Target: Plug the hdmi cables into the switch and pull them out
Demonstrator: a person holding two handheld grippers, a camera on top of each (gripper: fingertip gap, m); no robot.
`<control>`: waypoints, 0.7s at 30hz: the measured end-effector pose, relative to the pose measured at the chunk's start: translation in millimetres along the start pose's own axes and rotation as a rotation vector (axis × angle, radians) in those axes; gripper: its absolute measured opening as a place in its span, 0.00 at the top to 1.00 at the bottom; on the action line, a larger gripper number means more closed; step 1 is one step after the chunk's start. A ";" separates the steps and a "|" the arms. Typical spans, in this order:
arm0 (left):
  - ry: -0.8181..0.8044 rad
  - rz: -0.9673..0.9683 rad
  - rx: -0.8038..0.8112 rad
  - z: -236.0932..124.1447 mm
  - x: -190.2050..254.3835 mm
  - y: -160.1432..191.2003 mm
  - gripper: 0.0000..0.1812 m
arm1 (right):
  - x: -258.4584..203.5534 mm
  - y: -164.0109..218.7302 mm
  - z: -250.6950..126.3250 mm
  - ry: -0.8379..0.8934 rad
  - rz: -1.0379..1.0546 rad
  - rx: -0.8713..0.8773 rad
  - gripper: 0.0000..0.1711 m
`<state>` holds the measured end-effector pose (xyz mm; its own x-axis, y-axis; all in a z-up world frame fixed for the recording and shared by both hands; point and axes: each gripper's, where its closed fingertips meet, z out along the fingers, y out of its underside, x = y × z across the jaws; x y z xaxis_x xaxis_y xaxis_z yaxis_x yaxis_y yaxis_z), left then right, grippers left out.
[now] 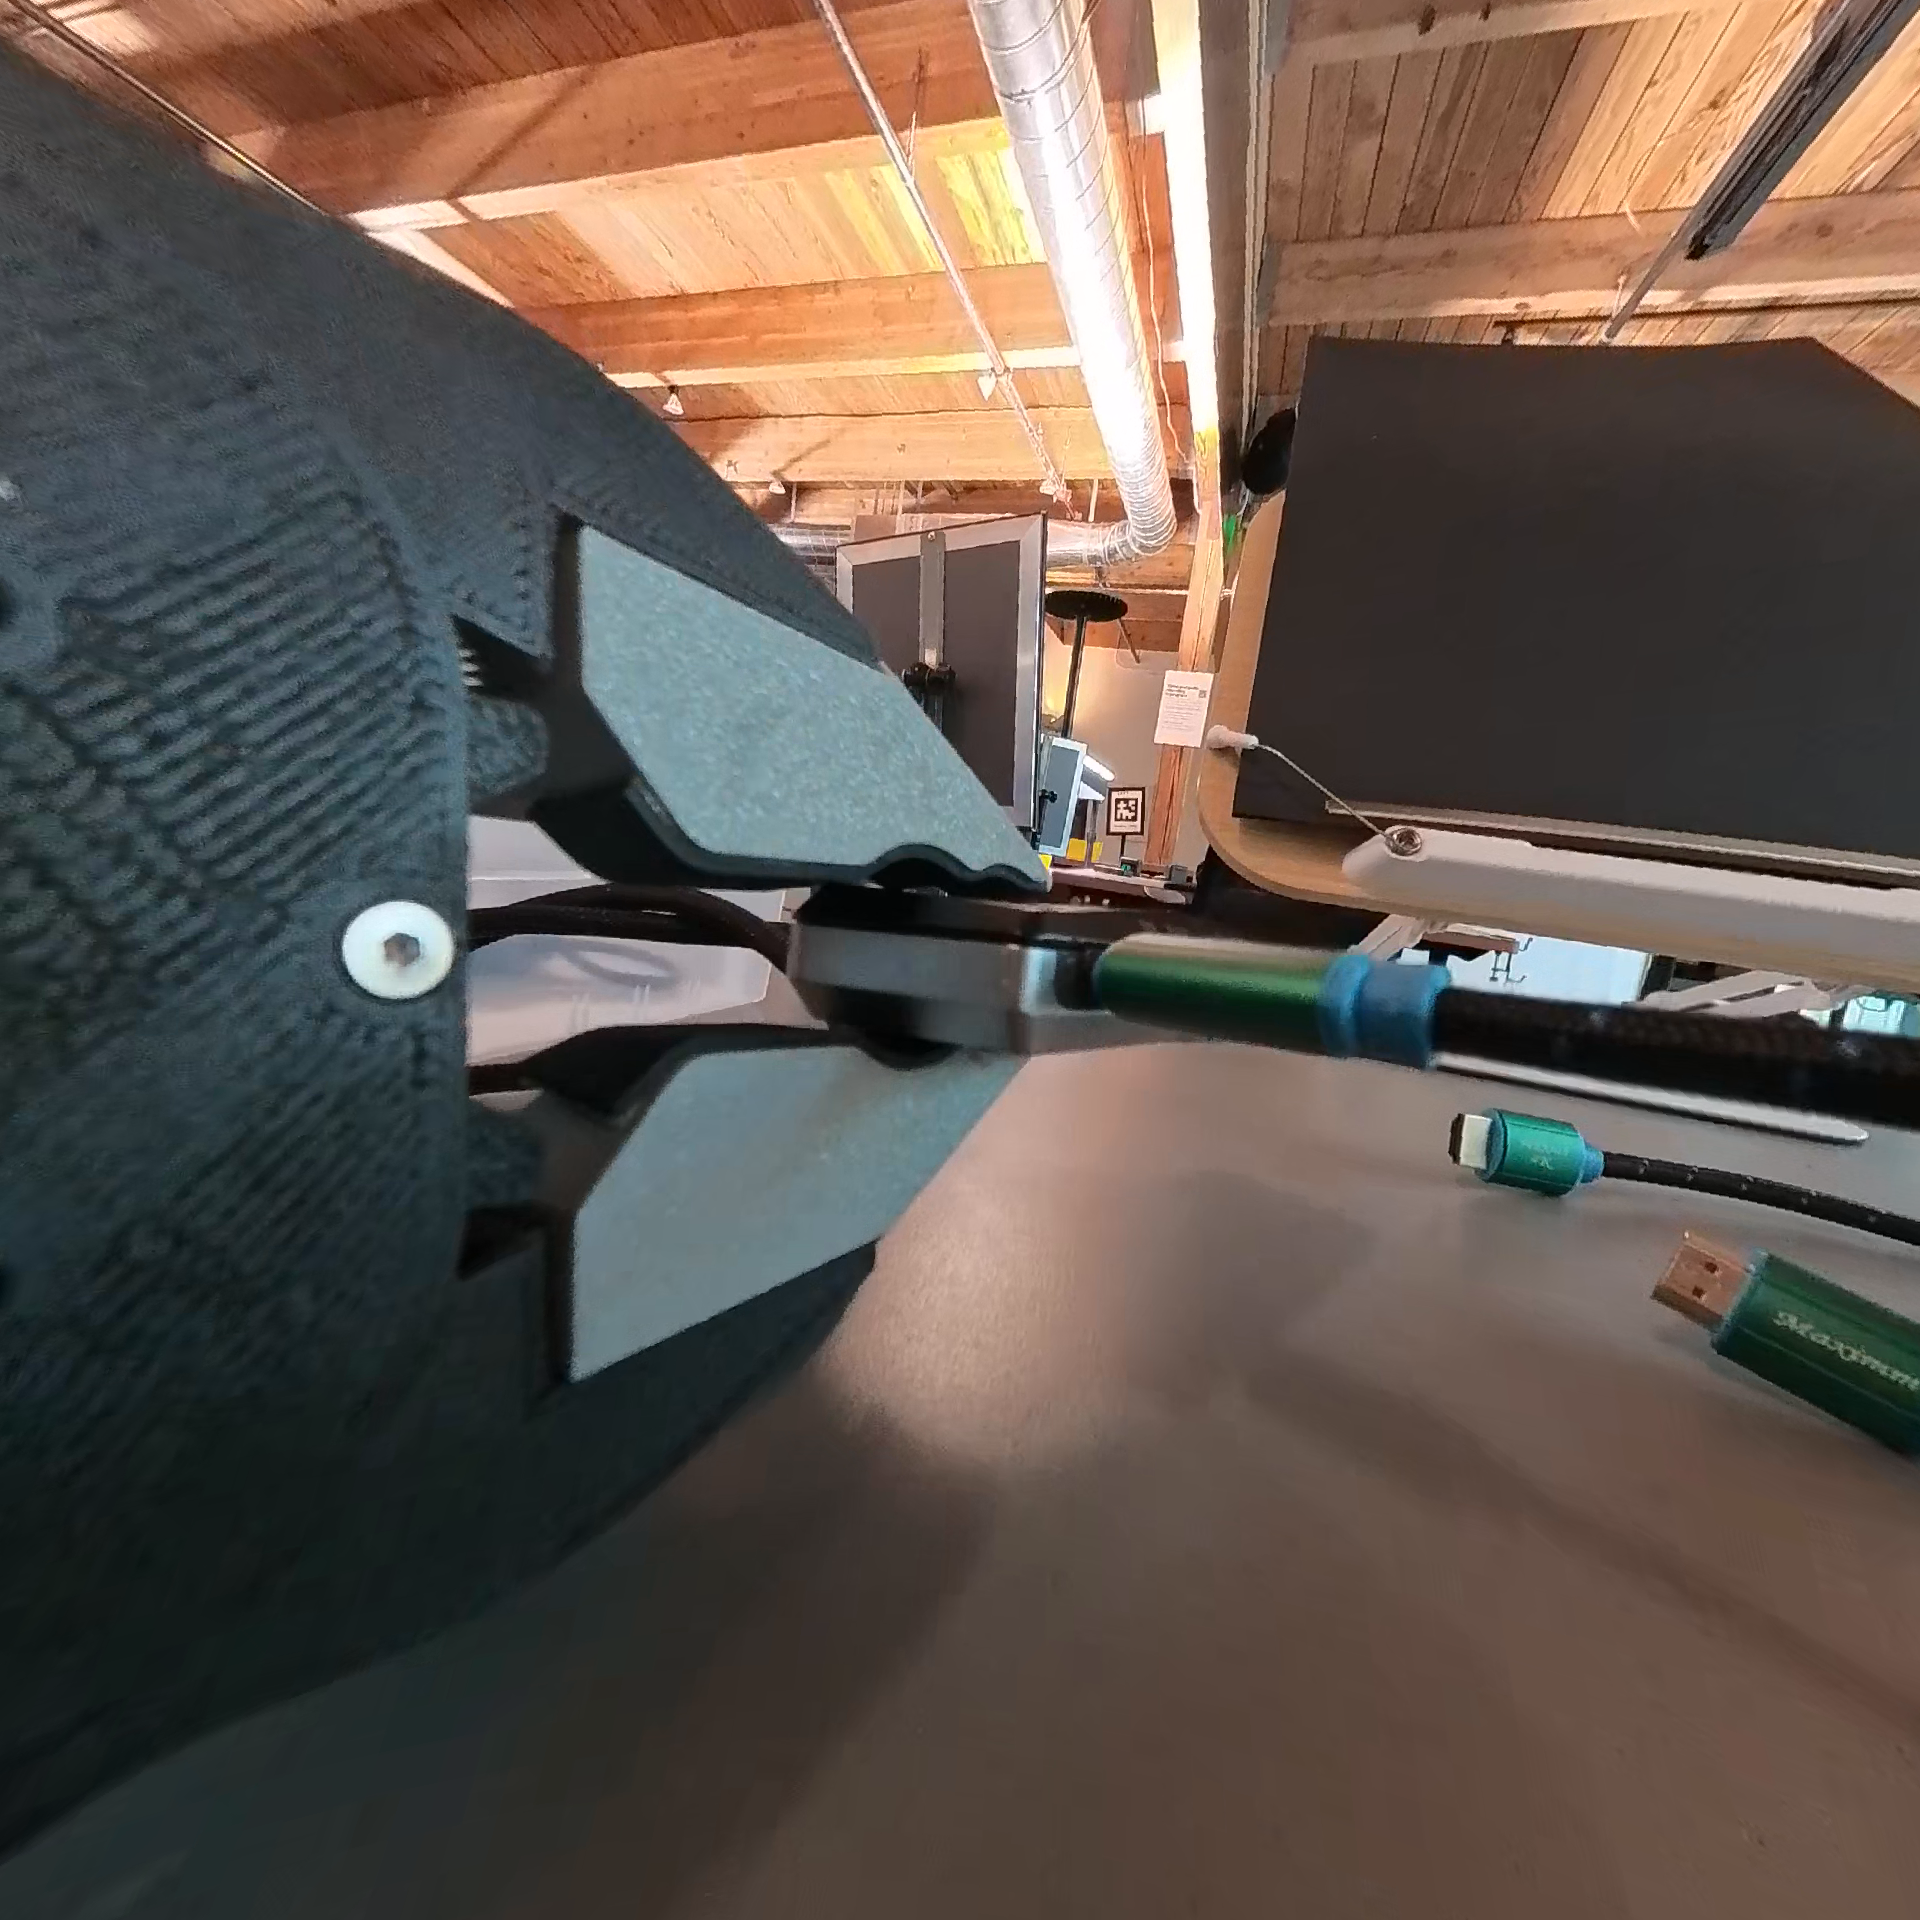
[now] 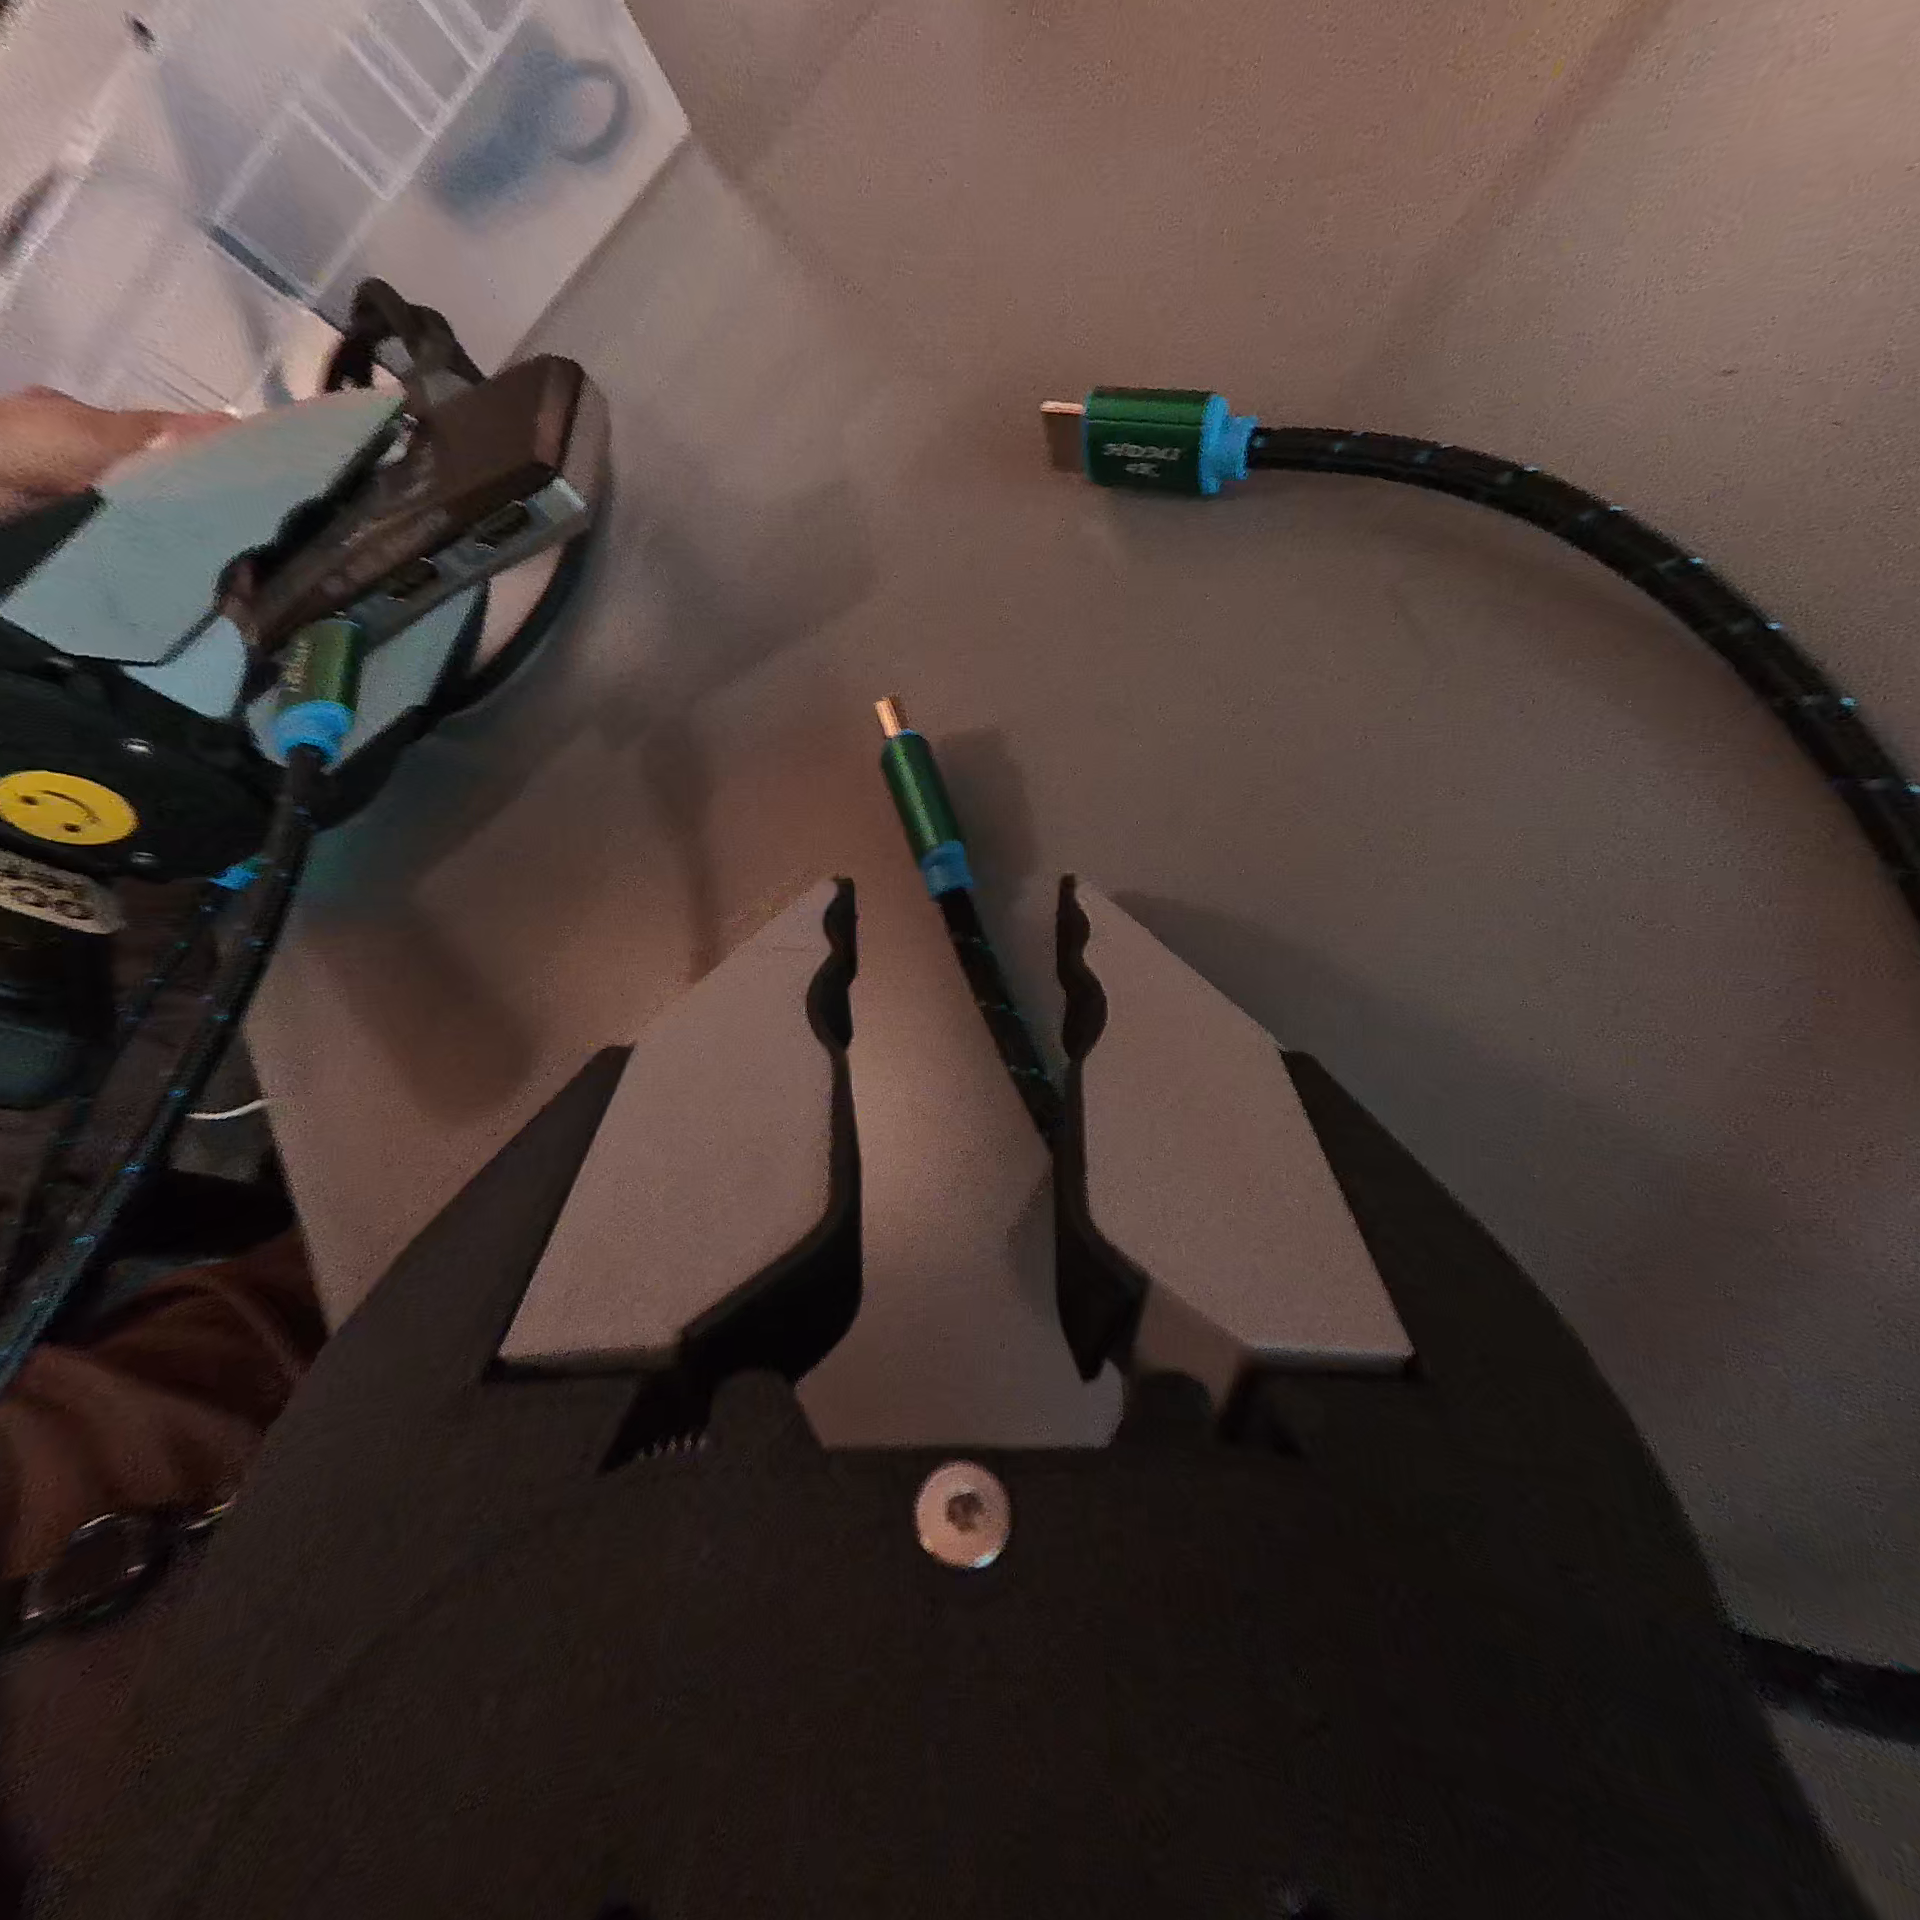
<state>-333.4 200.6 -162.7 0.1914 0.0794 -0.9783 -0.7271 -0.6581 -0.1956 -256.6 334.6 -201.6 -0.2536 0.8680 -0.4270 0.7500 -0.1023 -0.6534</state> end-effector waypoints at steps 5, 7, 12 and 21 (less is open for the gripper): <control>0.015 0.005 -0.005 0.6 3.4 0.6 0.89 | 4.9 -2.8 7.0 0.030 -0.037 0.014 0.82; 0.013 0.007 -0.006 0.7 3.4 0.5 0.89 | 3.7 -5.0 10.3 0.018 -0.029 0.026 0.83; 0.025 0.011 -0.008 1.2 5.9 0.7 0.89 | -10.2 4.2 22.5 -0.047 -0.088 -0.024 0.96; 0.041 0.022 -0.003 1.8 9.4 -1.3 0.89 | -35.2 -12.8 15.4 0.260 -0.684 0.047 0.96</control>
<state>-331.9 203.5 -171.7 0.2022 0.0344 -0.9787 -0.7295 -0.6615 -0.1739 -266.6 297.9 -187.9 -0.4978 0.8322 0.2443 0.4477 0.4878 -0.7494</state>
